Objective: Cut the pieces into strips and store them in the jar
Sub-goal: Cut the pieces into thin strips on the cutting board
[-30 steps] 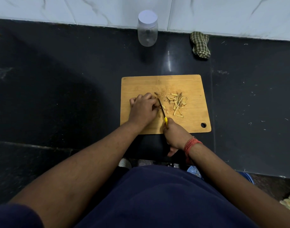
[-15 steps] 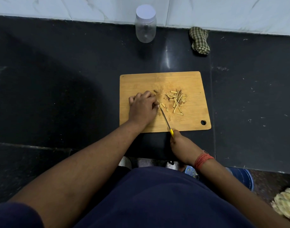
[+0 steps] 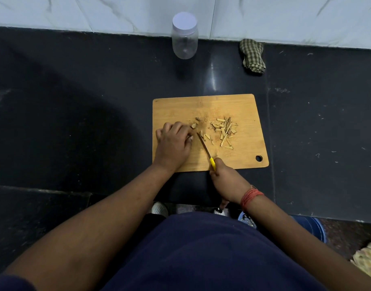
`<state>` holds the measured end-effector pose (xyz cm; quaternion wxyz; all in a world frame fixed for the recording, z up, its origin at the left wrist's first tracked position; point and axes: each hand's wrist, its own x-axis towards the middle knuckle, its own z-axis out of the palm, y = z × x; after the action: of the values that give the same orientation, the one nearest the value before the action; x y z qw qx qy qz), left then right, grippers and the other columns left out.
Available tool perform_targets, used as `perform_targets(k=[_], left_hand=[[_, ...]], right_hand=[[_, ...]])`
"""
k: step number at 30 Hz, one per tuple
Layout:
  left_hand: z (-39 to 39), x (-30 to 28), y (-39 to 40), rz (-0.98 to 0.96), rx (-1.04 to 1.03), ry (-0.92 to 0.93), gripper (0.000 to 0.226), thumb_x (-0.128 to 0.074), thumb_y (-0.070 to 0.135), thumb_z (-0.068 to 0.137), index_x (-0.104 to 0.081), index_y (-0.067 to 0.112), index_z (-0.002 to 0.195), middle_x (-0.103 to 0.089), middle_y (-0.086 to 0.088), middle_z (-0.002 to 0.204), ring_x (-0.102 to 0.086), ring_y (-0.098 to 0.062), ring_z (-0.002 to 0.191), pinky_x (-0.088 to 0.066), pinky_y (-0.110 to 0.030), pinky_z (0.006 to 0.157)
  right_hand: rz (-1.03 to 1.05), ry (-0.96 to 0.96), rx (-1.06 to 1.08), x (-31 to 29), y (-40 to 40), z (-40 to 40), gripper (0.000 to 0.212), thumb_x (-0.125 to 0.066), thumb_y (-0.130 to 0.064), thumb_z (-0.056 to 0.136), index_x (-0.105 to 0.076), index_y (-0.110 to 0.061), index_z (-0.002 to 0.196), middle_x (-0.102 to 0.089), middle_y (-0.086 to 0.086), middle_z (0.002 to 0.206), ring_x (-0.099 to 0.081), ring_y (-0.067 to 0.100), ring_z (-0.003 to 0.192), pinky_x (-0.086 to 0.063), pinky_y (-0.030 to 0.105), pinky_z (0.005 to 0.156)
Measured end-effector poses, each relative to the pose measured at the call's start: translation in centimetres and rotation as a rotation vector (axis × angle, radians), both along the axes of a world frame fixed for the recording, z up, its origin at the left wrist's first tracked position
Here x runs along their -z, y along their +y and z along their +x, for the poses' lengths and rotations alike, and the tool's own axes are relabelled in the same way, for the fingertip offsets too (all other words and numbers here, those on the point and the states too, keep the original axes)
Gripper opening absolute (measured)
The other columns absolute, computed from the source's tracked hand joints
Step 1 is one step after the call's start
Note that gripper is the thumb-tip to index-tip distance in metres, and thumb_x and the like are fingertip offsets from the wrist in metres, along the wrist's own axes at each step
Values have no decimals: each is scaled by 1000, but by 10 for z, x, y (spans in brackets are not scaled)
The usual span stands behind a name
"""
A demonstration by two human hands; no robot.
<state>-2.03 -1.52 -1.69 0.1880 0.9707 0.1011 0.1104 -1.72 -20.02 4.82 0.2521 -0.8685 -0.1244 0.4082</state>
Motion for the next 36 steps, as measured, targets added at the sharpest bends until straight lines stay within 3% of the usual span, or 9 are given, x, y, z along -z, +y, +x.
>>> perform_targets(k=[2, 4, 6, 11, 15, 17, 22, 27, 36], left_hand=[[-2, 2, 4, 17, -12, 24, 21, -57, 34, 95, -65, 21, 109, -60, 5, 117, -47, -20, 110, -30, -38, 90], [-3, 3, 7, 14, -25, 22, 21, -57, 34, 95, -65, 21, 108, -59, 5, 116, -47, -20, 110, -29, -37, 91], [-5, 3, 9, -4, -33, 9, 21, -57, 35, 94, -64, 21, 108, -59, 5, 115, -47, -20, 110, -28, -37, 91], [-12, 4, 14, -38, -46, 13, 28, -58, 41, 93, -60, 19, 111, -57, 3, 116, -45, -20, 111, -30, -40, 93], [-14, 4, 18, -29, -27, 11, 33, -61, 42, 90, -59, 19, 113, -56, 3, 116, -44, -20, 112, -28, -39, 94], [-13, 3, 20, -31, -31, 20, 35, -61, 42, 89, -59, 19, 114, -55, 2, 118, -43, -20, 113, -27, -39, 95], [-13, -1, 22, -37, -65, 2, 35, -56, 39, 86, -60, 18, 114, -54, 1, 117, -44, -21, 112, -30, -41, 94], [-19, -1, 32, 17, -39, 8, 35, -54, 38, 85, -61, 19, 113, -52, 0, 115, -44, -21, 111, -30, -41, 94], [-20, 0, 25, 162, 29, 30, 32, -59, 45, 87, -65, 20, 107, -54, 0, 117, -45, -21, 110, -30, -41, 93]], right_hand=[[-11, 8, 14, 1, -1, 1, 26, -33, -15, 103, -36, -9, 129, -54, 10, 82, -57, 24, 61, -57, 48, 61], [-5, 37, 92, 0, -5, 2, 25, -31, -13, 103, -34, -14, 128, -53, 13, 83, -60, 31, 58, -54, 39, 43], [-10, 35, 147, -1, -9, 1, 31, -31, -12, 103, -32, -18, 134, -53, 13, 84, -60, 30, 56, -47, 29, 35], [-36, -59, 47, 7, -10, -1, 27, -35, -13, 103, -38, -8, 129, -49, 2, 73, -49, 14, 58, -37, 29, 51], [-30, -40, 123, 6, -14, 2, 30, -34, -13, 103, -33, -14, 133, -53, 7, 77, -57, 24, 56, -39, 25, 35], [-50, -67, 84, 7, -15, 0, 32, -34, -14, 103, -33, -12, 135, -51, 4, 74, -54, 19, 57, -35, 24, 36], [-47, -92, 129, 9, -17, 0, 32, -34, -11, 102, -34, -10, 134, -52, 7, 76, -56, 24, 58, -42, 30, 37], [13, -43, 137, 2, -10, 3, 31, -31, -12, 102, -31, -17, 133, -54, 14, 83, -63, 40, 56, -53, 50, 38], [25, -34, 94, 0, 0, 11, 29, -31, -14, 103, -31, -14, 132, -52, 13, 81, -62, 35, 49, -53, 45, 37]])
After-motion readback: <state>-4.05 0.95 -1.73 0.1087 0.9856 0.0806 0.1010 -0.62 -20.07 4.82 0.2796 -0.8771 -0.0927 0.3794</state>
